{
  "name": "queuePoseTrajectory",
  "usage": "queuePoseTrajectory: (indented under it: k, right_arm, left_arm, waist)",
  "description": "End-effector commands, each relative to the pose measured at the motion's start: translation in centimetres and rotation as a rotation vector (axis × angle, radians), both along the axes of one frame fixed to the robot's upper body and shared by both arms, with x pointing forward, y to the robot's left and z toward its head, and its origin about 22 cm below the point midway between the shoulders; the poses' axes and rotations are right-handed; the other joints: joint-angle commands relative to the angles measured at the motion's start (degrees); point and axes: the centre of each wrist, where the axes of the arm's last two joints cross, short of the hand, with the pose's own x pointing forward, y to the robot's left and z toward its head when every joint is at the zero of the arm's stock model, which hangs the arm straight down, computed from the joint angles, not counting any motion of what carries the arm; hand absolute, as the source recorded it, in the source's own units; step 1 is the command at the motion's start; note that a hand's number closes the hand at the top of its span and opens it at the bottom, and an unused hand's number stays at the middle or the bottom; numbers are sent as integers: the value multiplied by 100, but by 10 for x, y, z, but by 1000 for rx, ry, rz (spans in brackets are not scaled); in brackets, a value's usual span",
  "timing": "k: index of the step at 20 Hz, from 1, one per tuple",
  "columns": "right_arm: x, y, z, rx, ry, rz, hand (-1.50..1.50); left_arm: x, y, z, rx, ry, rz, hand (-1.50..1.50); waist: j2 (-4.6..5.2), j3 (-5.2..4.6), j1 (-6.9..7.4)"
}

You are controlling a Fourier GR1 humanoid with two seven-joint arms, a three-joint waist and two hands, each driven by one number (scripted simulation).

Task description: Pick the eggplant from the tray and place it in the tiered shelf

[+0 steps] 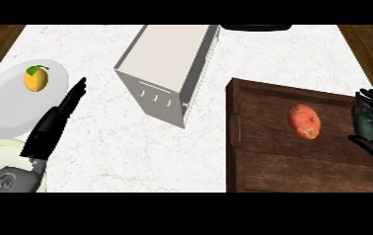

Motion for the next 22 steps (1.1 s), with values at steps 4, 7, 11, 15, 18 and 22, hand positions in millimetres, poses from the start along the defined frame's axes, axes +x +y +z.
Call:
queuePoseTrajectory:
  k: [4,7,11,15,18,22]
  right_arm:
    - [8,-41,80,-333,86,83,-150]
    - [8,-39,102,-529,181,184,-150]
    - [32,-14,121,-738,271,235,-150]
    - [46,11,149,-787,346,269,-150]
    - [60,20,148,-825,461,313,-150]
    - [50,26,138,-864,543,355,-150]
  left_arm:
    - [2,-1,-11,1,-6,12,0]
    - [1,-3,-10,4,-6,4,0]
    - [19,-9,5,1,-5,-6,0]
    - [-5,-19,-9,-2,2,-8,0]
    - [2,-8,-14,5,-5,-1,0]
    - [-9,1,-20,9,3,-15,0]
  waist:
    - [-10,21,-23]
    - [-23,16,-36]
    - [1,16,-1]
    - [-28,19,6]
    - [2,22,52]
    - [-15,25,-4]
